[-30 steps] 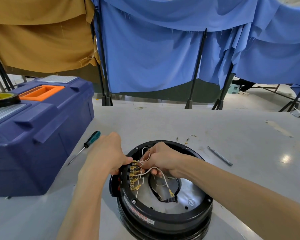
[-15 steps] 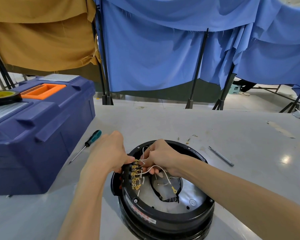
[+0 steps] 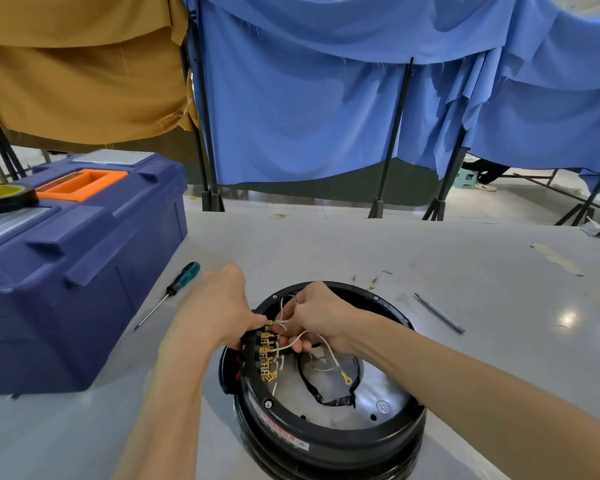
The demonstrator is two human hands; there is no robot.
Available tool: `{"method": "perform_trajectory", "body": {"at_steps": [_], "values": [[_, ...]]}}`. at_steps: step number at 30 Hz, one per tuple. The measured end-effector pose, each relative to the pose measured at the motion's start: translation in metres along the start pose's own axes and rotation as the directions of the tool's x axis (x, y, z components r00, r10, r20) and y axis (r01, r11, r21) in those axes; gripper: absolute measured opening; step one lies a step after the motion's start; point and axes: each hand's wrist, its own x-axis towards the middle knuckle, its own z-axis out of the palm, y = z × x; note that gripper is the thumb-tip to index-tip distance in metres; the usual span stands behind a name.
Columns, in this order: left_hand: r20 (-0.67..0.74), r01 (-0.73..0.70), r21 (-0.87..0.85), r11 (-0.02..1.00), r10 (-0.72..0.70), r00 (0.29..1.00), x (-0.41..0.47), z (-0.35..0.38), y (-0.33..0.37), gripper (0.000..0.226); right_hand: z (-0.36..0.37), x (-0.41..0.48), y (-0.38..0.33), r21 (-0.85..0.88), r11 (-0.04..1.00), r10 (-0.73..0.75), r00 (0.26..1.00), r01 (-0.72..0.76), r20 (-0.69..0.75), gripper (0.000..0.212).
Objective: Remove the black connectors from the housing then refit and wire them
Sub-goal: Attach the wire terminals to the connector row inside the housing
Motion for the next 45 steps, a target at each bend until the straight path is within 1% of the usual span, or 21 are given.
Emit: {"method": "perform_trajectory", "body": {"at_steps": [2, 3, 5, 8, 12, 14, 17, 19, 22, 25, 29, 32, 34, 39, 45], "values": [[0.008, 0.033, -0.004, 0.999, -0.033, 0.999, -0.001, 0.0, 0.001, 0.034, -0.004, -0.001, -0.001, -0.002, 1.0, 0.02, 0.998, -0.02, 0.054, 0.012], [0.025, 0.052, -0.036, 0.998, -0.051, 0.998, -0.001, -0.001, 0.0, 0.033, -0.007, -0.001, -0.002, 0.003, 0.999, 0.032, 0.996, -0.032, 0.08, 0.007], [0.062, 0.077, -0.122, 0.99, -0.07, 0.996, 0.0, -0.002, -0.002, 0.03, -0.012, -0.002, -0.002, 0.037, 0.998, 0.054, 0.99, -0.06, 0.128, 0.004], [0.082, 0.086, -0.175, 0.981, -0.073, 0.994, -0.001, -0.002, -0.004, 0.028, -0.019, -0.006, -0.001, 0.073, 0.993, 0.075, 0.983, -0.088, 0.165, 0.004], [0.087, 0.087, -0.177, 0.98, -0.073, 0.994, 0.0, -0.003, -0.003, 0.029, -0.023, -0.01, 0.004, 0.043, 0.997, 0.056, 0.984, -0.064, 0.17, 0.016], [0.09, 0.087, -0.176, 0.981, -0.072, 0.993, 0.0, -0.003, -0.004, 0.029, -0.027, -0.012, 0.004, 0.034, 0.998, 0.052, 0.981, -0.06, 0.189, 0.014], [0.087, 0.087, -0.17, 0.982, -0.073, 0.994, 0.0, -0.002, -0.005, 0.029, -0.031, -0.018, 0.004, 0.057, 0.994, 0.068, 0.956, -0.088, 0.287, 0.006], [0.078, 0.085, -0.167, 0.982, -0.073, 0.994, 0.001, -0.001, -0.004, 0.029, -0.031, -0.021, 0.006, 0.097, 0.987, 0.085, 0.93, -0.128, 0.359, 0.008], [0.073, 0.083, -0.164, 0.983, -0.071, 0.995, 0.001, -0.001, -0.003, 0.029, -0.03, -0.02, 0.009, 0.149, 0.976, 0.087, 0.914, -0.157, 0.396, 0.016], [0.057, 0.074, -0.167, 0.983, -0.065, 0.996, 0.001, 0.0, -0.003, 0.028, -0.028, -0.02, 0.008, 0.177, 0.975, 0.062, 0.924, -0.138, 0.378, 0.013], [0.033, 0.064, -0.157, 0.985, -0.059, 0.998, 0.002, 0.001, -0.003, 0.028, -0.02, -0.017, 0.007, 0.124, 0.988, 0.049, 0.952, -0.09, 0.303, 0.02], [0.032, 0.059, -0.147, 0.987, -0.054, 0.998, 0.002, 0.0, -0.002, 0.028, -0.017, -0.016, 0.007, 0.094, 0.993, 0.039, 0.956, -0.069, 0.291, 0.01], [0.037, 0.059, -0.142, 0.988, -0.054, 0.998, 0.002, 0.0, -0.003, 0.029, -0.016, -0.017, 0.008, 0.076, 0.995, 0.036, 0.956, -0.061, 0.293, 0.01], [0.036, 0.061, -0.129, 0.99, -0.056, 0.998, 0.002, 0.0, -0.002, 0.028, -0.013, -0.014, 0.009, 0.102, 0.993, 0.031, 0.967, -0.059, 0.254, 0.021], [0.035, 0.055, -0.127, 0.99, -0.051, 0.998, 0.001, 0.0, -0.001, 0.028, -0.009, -0.013, 0.014, 0.071, 0.997, 0.007, 0.975, -0.024, 0.221, 0.007]]}}
